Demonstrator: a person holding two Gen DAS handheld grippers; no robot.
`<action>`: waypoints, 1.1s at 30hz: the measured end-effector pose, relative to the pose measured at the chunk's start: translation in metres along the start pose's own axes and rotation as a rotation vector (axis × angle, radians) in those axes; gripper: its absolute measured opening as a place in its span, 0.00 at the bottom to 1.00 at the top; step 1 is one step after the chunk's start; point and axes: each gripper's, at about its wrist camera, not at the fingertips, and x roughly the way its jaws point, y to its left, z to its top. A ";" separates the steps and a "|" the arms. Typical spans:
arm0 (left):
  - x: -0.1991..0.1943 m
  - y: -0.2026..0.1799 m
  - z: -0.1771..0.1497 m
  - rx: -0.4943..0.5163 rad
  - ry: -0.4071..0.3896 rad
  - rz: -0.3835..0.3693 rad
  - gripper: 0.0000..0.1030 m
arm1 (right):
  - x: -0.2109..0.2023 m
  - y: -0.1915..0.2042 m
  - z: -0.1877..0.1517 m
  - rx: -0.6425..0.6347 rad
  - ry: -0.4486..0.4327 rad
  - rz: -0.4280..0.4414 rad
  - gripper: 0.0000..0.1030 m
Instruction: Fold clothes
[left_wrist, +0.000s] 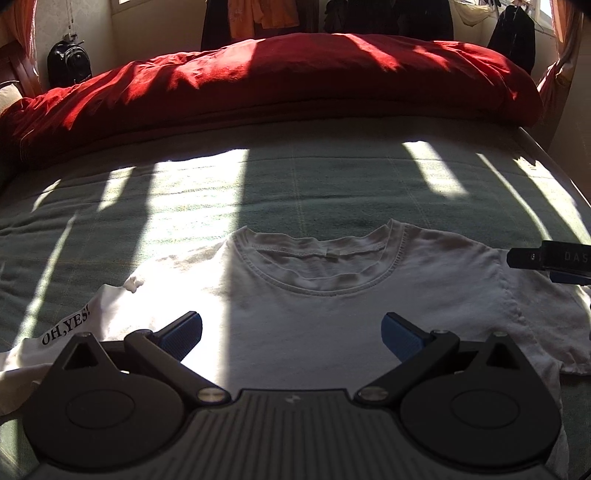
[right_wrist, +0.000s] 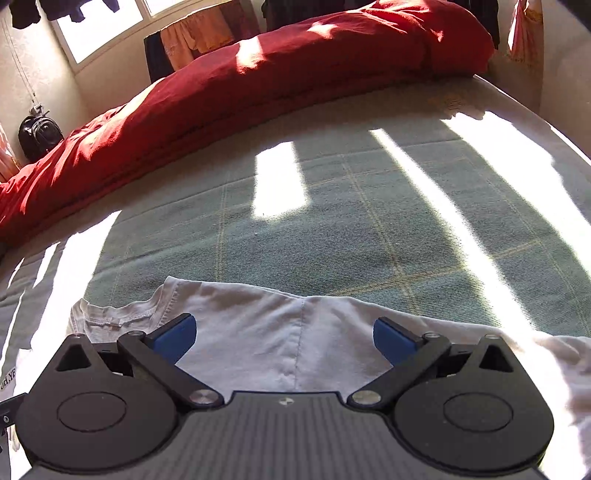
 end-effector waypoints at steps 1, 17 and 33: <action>0.000 -0.005 -0.001 0.007 -0.001 -0.005 1.00 | 0.005 -0.006 -0.003 0.007 0.009 -0.003 1.00; -0.004 -0.049 -0.003 0.062 0.041 -0.041 1.00 | -0.035 -0.079 0.005 0.019 -0.038 -0.048 1.00; 0.003 -0.108 -0.008 0.157 0.071 -0.118 1.00 | -0.050 -0.217 -0.029 0.171 -0.044 -0.207 1.00</action>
